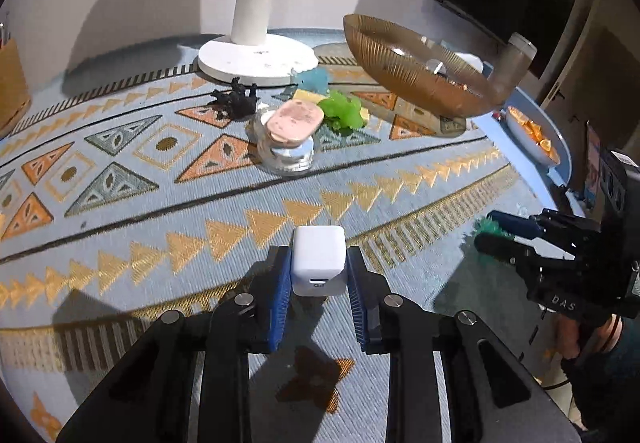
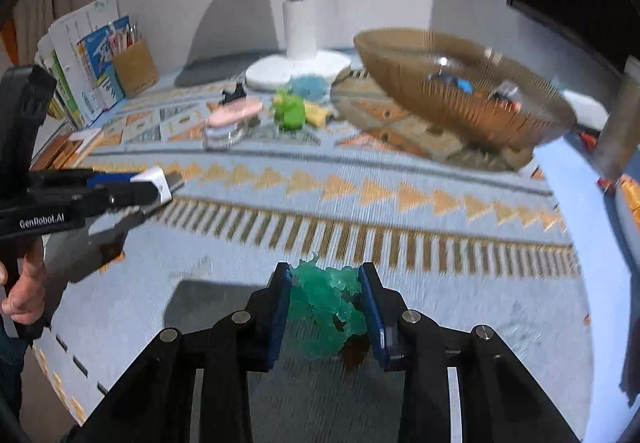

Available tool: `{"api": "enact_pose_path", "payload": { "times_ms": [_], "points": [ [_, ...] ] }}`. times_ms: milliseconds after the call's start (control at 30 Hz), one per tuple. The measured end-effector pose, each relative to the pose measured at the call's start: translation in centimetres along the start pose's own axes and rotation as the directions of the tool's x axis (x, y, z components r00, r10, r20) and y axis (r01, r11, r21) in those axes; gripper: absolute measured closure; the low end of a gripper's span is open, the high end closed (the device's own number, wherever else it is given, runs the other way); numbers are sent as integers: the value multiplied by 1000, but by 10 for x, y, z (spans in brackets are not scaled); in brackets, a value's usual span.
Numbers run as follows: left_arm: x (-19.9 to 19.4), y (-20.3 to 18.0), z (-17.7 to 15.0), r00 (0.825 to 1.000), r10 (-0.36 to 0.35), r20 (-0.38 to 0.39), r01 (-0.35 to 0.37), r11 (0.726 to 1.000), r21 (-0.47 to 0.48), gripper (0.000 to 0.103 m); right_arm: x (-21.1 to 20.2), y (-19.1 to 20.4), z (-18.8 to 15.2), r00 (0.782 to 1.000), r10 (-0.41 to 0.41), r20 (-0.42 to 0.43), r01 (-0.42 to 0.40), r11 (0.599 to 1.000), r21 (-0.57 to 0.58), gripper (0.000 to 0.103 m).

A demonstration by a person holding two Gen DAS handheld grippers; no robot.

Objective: Organize rigid objects
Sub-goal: 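Lift the charger and green figure and carry both over the golden bowl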

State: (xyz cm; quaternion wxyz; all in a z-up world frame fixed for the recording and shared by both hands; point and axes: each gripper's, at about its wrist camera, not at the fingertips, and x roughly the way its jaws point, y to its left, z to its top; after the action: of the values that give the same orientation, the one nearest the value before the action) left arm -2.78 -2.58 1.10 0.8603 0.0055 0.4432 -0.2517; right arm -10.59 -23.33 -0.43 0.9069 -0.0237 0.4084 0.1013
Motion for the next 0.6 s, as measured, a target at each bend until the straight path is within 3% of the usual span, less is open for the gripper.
{"api": "enact_pose_path", "payload": {
  "times_ms": [67,133,167,200,233,367,467,533,600],
  "points": [
    [0,-3,-2,1000,7,-1,-7,1000,6,79,-4,-2,1,1000,12,6,-12,1000,17,68],
    [-1,-3,-3,1000,9,1,-9,1000,2,79,-3,-8,1,999,51,-8,-51,997,52,58],
    [0,-3,-3,1000,5,-3,-5,1000,-2,79,-2,-10,-1,998,58,-16,-57,996,68,44],
    [1,-2,-3,1000,2,-8,-2,1000,-7,76,-1,-12,-4,998,63,-19,-61,995,82,40],
    [3,-1,-3,1000,6,-20,-6,1000,-13,68,-2,-12,-5,998,66,-12,-65,994,83,40],
    [6,-3,-4,999,31,-12,-31,999,-10,68,1,-4,-3,999,28,-24,-27,998,63,40],
    [7,-6,-3,998,55,-8,-55,998,-3,68,4,6,-1,999,-41,-29,42,999,5,54],
    [8,-8,-4,998,67,-6,-67,998,3,69,3,12,-2,998,-68,-14,67,997,-25,56],
    [8,-9,-3,998,62,0,-62,998,11,78,0,21,-3,992,-123,12,124,990,-68,57]
  ]
}}
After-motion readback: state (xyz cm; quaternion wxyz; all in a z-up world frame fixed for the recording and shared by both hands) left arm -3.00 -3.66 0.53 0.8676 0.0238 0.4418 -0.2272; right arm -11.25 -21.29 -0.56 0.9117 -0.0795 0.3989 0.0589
